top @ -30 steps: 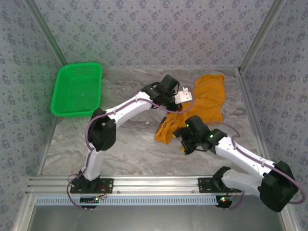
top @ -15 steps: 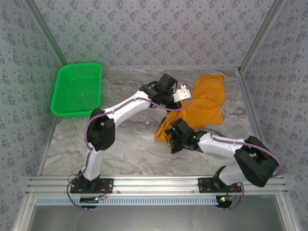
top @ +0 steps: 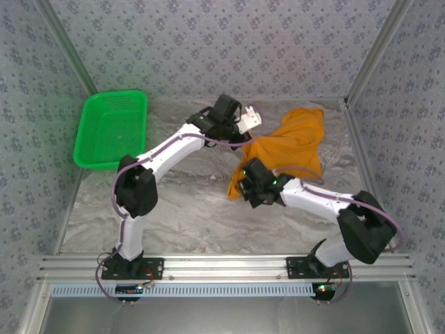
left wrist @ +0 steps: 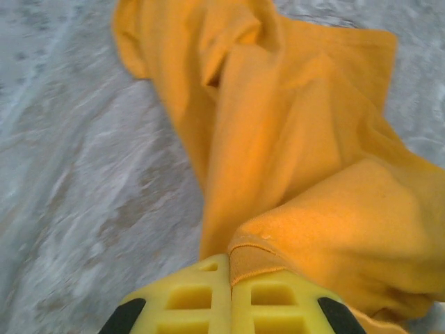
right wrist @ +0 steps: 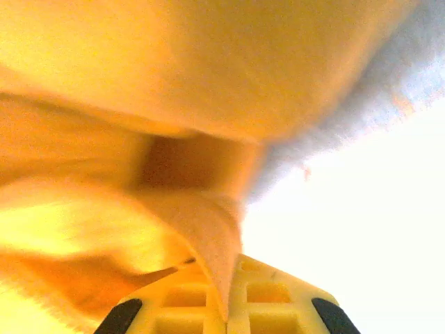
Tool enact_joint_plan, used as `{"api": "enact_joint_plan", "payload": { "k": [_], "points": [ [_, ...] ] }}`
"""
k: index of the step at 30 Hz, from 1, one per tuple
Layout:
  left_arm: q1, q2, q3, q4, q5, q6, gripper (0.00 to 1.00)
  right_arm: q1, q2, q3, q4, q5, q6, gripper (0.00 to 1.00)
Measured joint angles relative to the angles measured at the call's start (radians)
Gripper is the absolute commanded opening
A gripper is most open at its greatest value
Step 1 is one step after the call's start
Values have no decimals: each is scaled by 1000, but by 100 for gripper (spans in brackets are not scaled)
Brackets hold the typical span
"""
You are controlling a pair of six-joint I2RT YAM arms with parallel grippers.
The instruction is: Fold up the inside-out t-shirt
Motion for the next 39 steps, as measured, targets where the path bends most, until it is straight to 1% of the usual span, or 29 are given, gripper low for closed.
{"api": "enact_joint_plan", "payload": {
  "k": [3, 7, 11, 14, 16, 18, 20, 21, 23, 25, 27, 30, 32, 34, 36, 39],
  "points": [
    [69, -37, 50, -44, -32, -63, 0, -28, -64, 200, -179, 119, -171, 0],
    [150, -154, 66, -74, -123, -166, 0, 19, -125, 478, -376, 287, -428, 0],
    [181, -328, 27, -88, -239, -320, 0, 37, -137, 716, -509, 394, -684, 0],
    [184, -482, -6, -116, -267, -469, 0, 43, -137, 860, -559, 455, -873, 0],
    [183, -564, -14, -134, -266, -565, 0, 76, -146, 922, -563, 485, -980, 0],
    [176, -661, -51, -136, -265, -653, 0, 137, -161, 964, -565, 521, -1072, 0],
    [135, -776, -116, -129, -286, -716, 0, 206, -178, 1006, -570, 554, -1154, 0],
    [108, -820, -142, -119, -301, -728, 0, 221, -184, 1021, -572, 564, -1179, 0],
    [32, -910, -188, -106, -335, -740, 0, 229, -200, 1044, -573, 587, -1230, 0],
    [-7, -943, -205, -91, -357, -739, 0, 202, -207, 1045, -569, 584, -1271, 0],
    [-17, -952, -208, -65, -378, -721, 0, 135, -192, 1047, -556, 534, -1294, 0],
    [-16, -885, -200, -28, -423, -671, 0, -43, -118, 1066, -529, 403, -1301, 0],
    [-7, -788, -146, -24, -462, -628, 0, -161, -38, 1092, -517, 333, -1305, 0],
    [25, -660, -70, -14, -487, -594, 0, -246, 55, 1145, -517, 283, -1312, 0],
    [67, -538, 17, -19, -502, -565, 0, -313, 158, 1230, -516, 231, -1320, 0],
    [125, -358, 202, -31, -511, -533, 0, -391, 319, 1404, -513, 145, -1324, 0]
  ]
}}
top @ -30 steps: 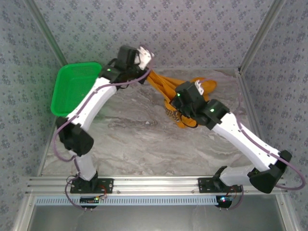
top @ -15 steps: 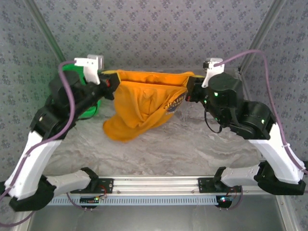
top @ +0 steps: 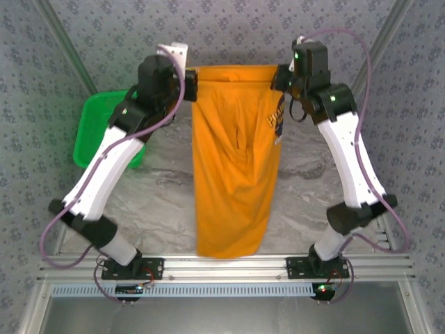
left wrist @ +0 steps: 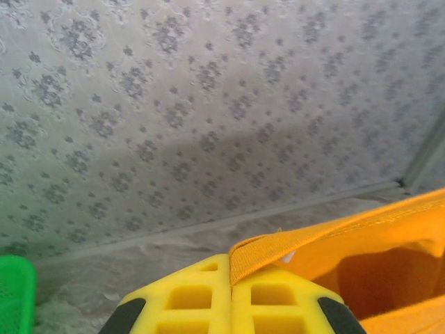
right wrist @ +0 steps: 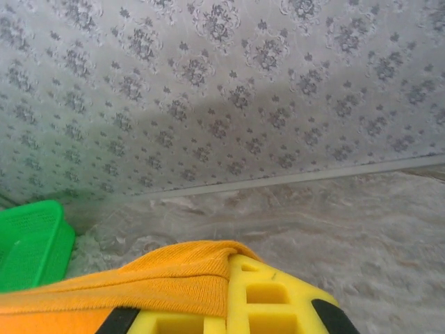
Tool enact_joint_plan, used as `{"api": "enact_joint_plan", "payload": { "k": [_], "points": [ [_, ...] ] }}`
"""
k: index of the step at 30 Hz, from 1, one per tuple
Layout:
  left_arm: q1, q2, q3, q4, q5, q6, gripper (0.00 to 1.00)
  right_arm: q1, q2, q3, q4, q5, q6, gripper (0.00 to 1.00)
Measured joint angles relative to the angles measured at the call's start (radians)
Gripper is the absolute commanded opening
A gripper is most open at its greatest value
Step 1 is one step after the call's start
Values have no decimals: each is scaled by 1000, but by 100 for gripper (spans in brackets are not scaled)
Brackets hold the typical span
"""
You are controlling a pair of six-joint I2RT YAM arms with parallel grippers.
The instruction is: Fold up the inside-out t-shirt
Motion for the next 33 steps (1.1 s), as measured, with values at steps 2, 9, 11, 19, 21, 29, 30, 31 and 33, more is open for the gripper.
{"api": "enact_joint_plan", "payload": {
  "k": [2, 9, 11, 19, 21, 29, 30, 31, 33],
  "points": [
    [26, 110, 158, -19, 12, 15, 0, -40, 90, 117, 1, -47, 0, 0],
    [37, 377, 718, -95, 55, 85, 0, -94, 204, 384, 11, -112, -18, 0],
    [37, 373, 751, -98, 68, 99, 0, -92, 177, 391, 31, -116, -38, 0],
    [18, 79, 251, -61, 151, 114, 0, -78, -231, -229, 241, -142, -89, 0],
    [-1, -122, -156, 65, 162, 113, 0, -47, -395, -539, 327, -139, -88, 0],
    [-150, -695, -1431, 397, 131, -39, 69, 261, -706, -1600, 453, -47, 118, 46],
    [-175, -737, -1530, 396, 130, -80, 69, 321, -724, -1687, 432, -27, 166, 48],
    [-195, -774, -1600, 383, 129, -122, 69, 371, -748, -1746, 410, -11, 206, 50],
    [-228, -853, -1679, 334, 126, -200, 68, 475, -831, -1827, 339, 23, 282, 54]
  ]
}}
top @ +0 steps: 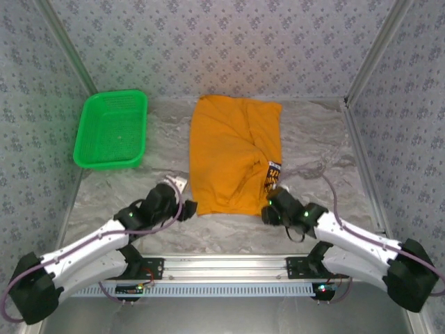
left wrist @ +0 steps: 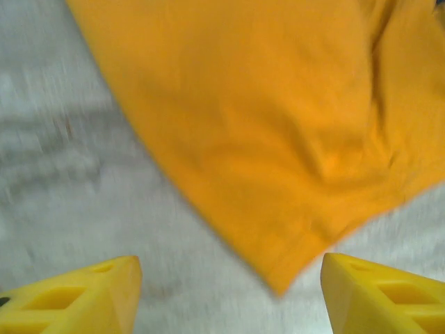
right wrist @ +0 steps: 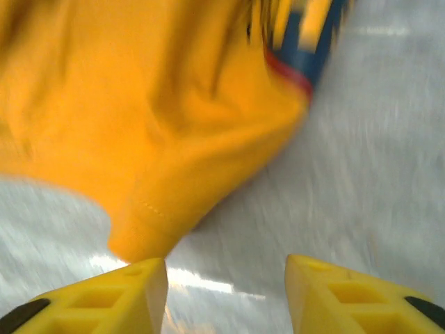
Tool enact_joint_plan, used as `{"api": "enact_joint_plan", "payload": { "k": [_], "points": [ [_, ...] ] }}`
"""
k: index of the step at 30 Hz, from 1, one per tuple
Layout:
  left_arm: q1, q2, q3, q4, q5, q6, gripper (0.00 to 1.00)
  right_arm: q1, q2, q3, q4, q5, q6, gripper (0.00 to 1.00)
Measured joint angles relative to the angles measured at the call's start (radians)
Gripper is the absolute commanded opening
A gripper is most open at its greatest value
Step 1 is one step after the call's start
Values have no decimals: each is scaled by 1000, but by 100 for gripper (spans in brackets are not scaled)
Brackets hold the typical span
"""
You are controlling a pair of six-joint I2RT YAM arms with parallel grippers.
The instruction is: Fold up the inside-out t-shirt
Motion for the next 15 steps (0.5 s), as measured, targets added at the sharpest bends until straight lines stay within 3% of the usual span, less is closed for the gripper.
{"api": "enact_joint_plan", "payload": {
  "k": [3, 7, 11, 15],
  "points": [
    [-12, -93, -4, -38, -15, -90, 67, 17, -87, 14, -47, 44, 29, 60],
    [-6, -50, 94, -57, -32, -127, 67, -97, -33, 151, -26, 16, -73, 64],
    [28, 220, 315, -53, -24, -121, 69, -234, 181, 346, 68, -75, -167, 64],
    [56, 551, 558, -27, 63, -90, 71, -317, 408, 472, 135, -137, -216, 61]
  ]
}}
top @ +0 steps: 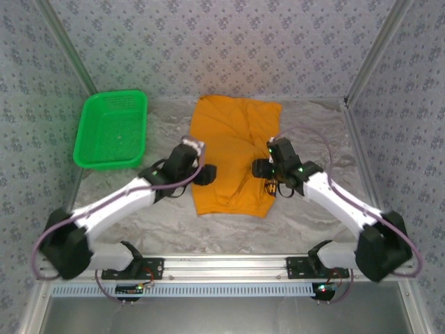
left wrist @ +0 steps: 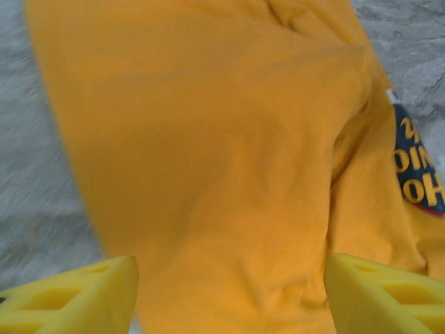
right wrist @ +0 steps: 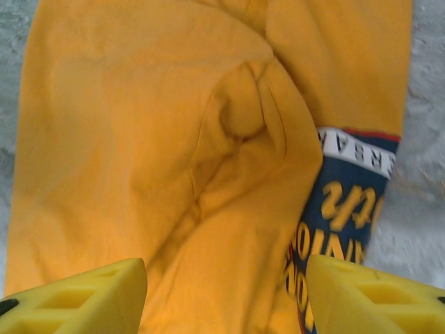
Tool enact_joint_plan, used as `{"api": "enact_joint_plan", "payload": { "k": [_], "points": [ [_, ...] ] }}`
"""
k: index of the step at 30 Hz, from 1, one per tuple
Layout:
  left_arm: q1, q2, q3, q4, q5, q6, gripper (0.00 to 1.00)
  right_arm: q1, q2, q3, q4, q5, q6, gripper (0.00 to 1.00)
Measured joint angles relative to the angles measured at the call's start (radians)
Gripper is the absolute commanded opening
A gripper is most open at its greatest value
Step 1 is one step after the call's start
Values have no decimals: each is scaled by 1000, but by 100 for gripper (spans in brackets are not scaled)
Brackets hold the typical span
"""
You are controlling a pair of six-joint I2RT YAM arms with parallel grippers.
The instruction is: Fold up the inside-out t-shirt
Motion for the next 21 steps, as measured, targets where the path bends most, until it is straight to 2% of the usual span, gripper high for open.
{"api": "enact_joint_plan", "payload": {
  "k": [2, 6, 10, 12, 13, 14, 15, 16, 17, 18, 21],
  "points": [
    [0, 131, 97, 22, 61, 25, 71, -35, 69, 15, 25, -33, -4, 56],
    [-17, 361, 240, 100, 178, 101, 73, -130, 184, 15, 85, -140, -19, 52],
    [-29, 525, 325, 162, 234, 167, 74, -183, 280, 15, 155, -224, -44, 47],
    [-29, 614, 394, 172, 241, 196, 74, -194, 328, 15, 204, -257, -60, 38],
    [-28, 645, 420, 178, 241, 205, 68, -198, 351, 15, 230, -272, -67, 30],
    [-26, 682, 455, 181, 241, 214, 54, -203, 376, 18, 256, -288, -75, 19],
    [-23, 715, 485, 183, 241, 220, 33, -210, 403, 24, 280, -304, -84, 11],
    [-19, 740, 512, 183, 242, 230, 10, -217, 424, 29, 300, -315, -83, 7],
    [-13, 764, 537, 182, 249, 233, 0, -224, 443, 33, 320, -327, -90, 4],
    [-2, 783, 556, 179, 275, 233, 0, -229, 449, 34, 330, -338, -95, 1],
    [50, 780, 558, 165, 375, 217, 0, -234, 421, 31, 327, -360, -103, 0]
  ]
}}
